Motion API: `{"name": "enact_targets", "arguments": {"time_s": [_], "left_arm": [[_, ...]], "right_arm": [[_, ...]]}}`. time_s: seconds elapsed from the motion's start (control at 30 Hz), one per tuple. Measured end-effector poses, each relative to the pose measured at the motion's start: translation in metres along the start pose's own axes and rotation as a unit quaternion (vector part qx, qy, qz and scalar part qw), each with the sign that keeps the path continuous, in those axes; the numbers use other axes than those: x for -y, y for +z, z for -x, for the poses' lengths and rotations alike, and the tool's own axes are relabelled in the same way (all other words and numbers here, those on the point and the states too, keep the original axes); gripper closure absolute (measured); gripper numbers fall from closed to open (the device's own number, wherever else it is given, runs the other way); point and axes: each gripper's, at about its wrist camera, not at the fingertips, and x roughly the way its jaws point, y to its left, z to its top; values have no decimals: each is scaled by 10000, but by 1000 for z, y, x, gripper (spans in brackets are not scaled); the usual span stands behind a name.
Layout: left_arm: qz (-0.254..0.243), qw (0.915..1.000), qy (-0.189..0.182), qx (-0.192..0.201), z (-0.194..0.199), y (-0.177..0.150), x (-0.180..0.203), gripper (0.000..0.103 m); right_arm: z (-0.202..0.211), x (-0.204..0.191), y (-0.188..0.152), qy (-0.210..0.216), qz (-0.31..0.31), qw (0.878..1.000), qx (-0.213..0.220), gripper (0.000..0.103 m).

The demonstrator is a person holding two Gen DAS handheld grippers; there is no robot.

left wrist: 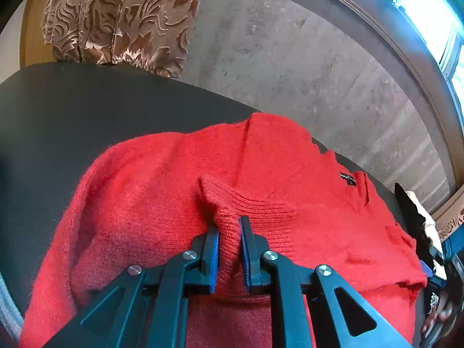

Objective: Fold clothes

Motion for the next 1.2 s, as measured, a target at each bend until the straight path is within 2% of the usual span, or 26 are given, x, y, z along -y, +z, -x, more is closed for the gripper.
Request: {"name": "enact_targets", "arguments": {"time_s": [0.1, 0.17, 0.23, 0.27, 0.37, 0.47, 0.57, 0.63, 0.73, 0.77, 0.87, 0.93, 1.0, 1.07, 1.1, 1.2], "left_arm": [[3, 10000, 22, 23, 2, -1, 1, 90], [9, 10000, 19, 22, 3, -3, 1, 90], [60, 10000, -7, 18, 6, -5, -1, 90], [87, 10000, -21, 19, 7, -6, -2, 90], [236, 9995, -218, 29, 13, -11, -5, 90], [451, 9980, -442, 34, 17, -14, -7, 90], [388, 9983, -441, 19, 21, -17, -1, 90], [296, 9989, -372, -11, 24, -16, 4, 90], [193, 9993, -320, -76, 25, -12, 9, 90], [176, 9992, -336, -101, 26, -10, 11, 91], [103, 9992, -371, -125, 28, 0, 15, 91], [111, 9991, -405, -79, 27, 8, 15, 91], [205, 9985, -499, -59, 25, 15, 14, 91], [222, 9985, -501, -37, 23, 19, 16, 91], [238, 9985, -495, -62, 21, 19, 17, 91], [279, 9985, -440, -141, 14, 14, 17, 91]], "right_arm": [[-21, 18, 9, -39, -418, 9988, -239, 32], [-33, 7, 8, -82, -21, 9993, -372, 33], [-42, -8, 5, -189, 424, 9972, -584, 59], [-43, -17, 6, -267, 643, 9957, -615, 85], [-37, -38, 17, -545, 1283, 9895, -372, 90], [-37, -41, 32, -957, 1690, 9808, -183, 90], [-57, -33, 29, -1261, 1852, 9737, -420, 90], [-62, -25, 23, -1331, 1869, 9725, -392, 87], [-61, -16, 29, -1362, 1667, 9759, -349, 73], [-57, -18, 32, -1442, 1684, 9747, -297, 61], [-39, -33, 35, -1521, 1854, 9708, 11, 60], [-23, -52, 36, -1436, 2004, 9686, 319, 58], [-13, -73, 31, -1108, 2143, 9693, 473, 48], [-15, -94, 20, -555, 2225, 9729, 298, 42], [-20, -101, 13, -415, 2275, 9728, 153, 42], [-45, -115, -11, -317, 2530, 9665, -282, 42]]}}
